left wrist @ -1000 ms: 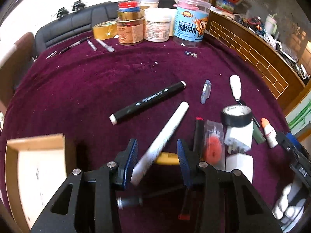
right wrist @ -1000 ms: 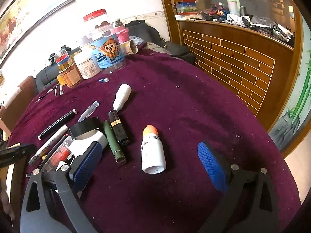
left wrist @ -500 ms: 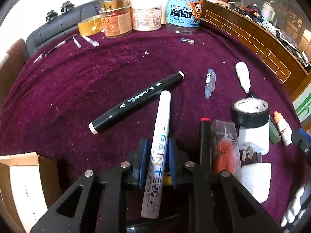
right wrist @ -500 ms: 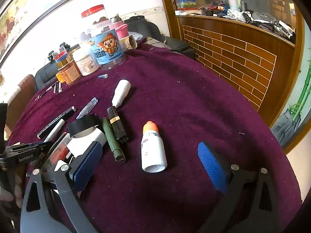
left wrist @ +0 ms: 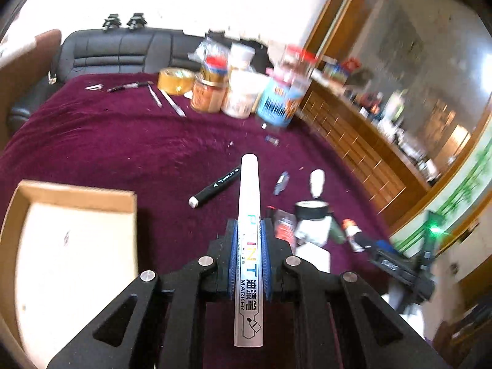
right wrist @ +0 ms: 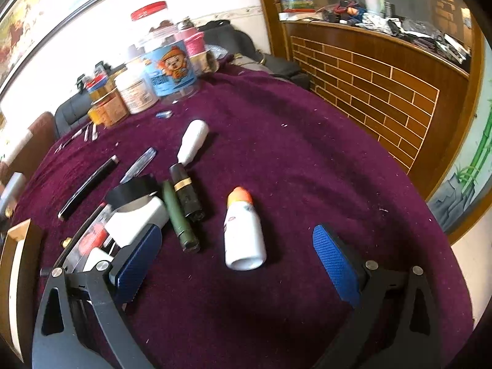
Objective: Organize rigid objects
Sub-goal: 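Carry the white marker into the cardboard box with left while right places the white charger there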
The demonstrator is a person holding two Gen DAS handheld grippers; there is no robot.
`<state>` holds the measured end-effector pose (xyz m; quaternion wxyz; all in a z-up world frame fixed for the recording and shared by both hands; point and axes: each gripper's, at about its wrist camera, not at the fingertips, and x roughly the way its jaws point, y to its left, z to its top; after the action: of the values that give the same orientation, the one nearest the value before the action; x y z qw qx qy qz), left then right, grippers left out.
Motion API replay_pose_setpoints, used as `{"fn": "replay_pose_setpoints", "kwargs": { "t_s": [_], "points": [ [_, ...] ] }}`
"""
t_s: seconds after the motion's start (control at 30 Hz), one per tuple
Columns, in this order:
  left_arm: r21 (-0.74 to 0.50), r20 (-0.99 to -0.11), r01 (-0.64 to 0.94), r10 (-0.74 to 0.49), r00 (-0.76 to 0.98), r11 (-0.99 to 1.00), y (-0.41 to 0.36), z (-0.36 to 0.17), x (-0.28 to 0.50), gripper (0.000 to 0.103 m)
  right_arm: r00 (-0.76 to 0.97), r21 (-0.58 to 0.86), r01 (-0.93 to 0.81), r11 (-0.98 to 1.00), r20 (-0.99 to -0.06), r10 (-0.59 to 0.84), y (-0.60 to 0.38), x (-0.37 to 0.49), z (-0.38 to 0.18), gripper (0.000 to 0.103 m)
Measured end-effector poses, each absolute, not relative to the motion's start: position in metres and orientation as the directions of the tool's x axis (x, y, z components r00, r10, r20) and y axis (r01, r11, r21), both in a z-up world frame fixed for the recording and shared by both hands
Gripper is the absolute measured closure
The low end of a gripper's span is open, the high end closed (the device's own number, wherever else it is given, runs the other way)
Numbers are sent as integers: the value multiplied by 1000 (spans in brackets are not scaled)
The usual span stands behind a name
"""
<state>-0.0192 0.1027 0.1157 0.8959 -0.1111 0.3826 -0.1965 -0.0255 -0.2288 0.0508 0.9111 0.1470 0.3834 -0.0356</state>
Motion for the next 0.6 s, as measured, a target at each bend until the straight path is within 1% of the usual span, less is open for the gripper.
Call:
{"fn": "replay_pose_setpoints", "kwargs": {
  "t_s": [0.07,0.17,0.23,0.37,0.43,0.47,0.5,0.53,0.6],
  "points": [
    [-366,-612,263,-443,654,893,119,123,-40,92,705,294,115,949,-698,131,-218,-33,59,3],
    [-361,-594,256,-433,678,897,134,125,-60,92,630,337,-9,942,-730,267,-184,-27,62,3],
    [-362,-592,241,-422,687,901,143,121,-70,92,587,347,-30,938,-753,297,-168,-20,55,5],
    [-400,-598,208,-427,678,892,158,107,-83,92,527,304,2,953,-810,257,-147,-4,40,13],
    [-404,-610,186,-415,674,896,165,101,-85,92,483,317,28,948,-834,265,-141,2,28,31],
    [-410,-614,176,-413,673,895,170,98,-88,92,485,312,39,949,-837,255,-140,3,27,34],
    [-418,-616,167,-413,671,893,174,95,-90,92,503,304,31,952,-828,248,-137,4,28,43],
    [-426,-616,157,-412,671,891,179,93,-90,92,498,313,27,949,-828,259,-136,5,27,47],
    [-433,-614,142,-407,676,890,186,92,-94,92,496,317,32,948,-828,261,-135,5,28,50]
  ]
}}
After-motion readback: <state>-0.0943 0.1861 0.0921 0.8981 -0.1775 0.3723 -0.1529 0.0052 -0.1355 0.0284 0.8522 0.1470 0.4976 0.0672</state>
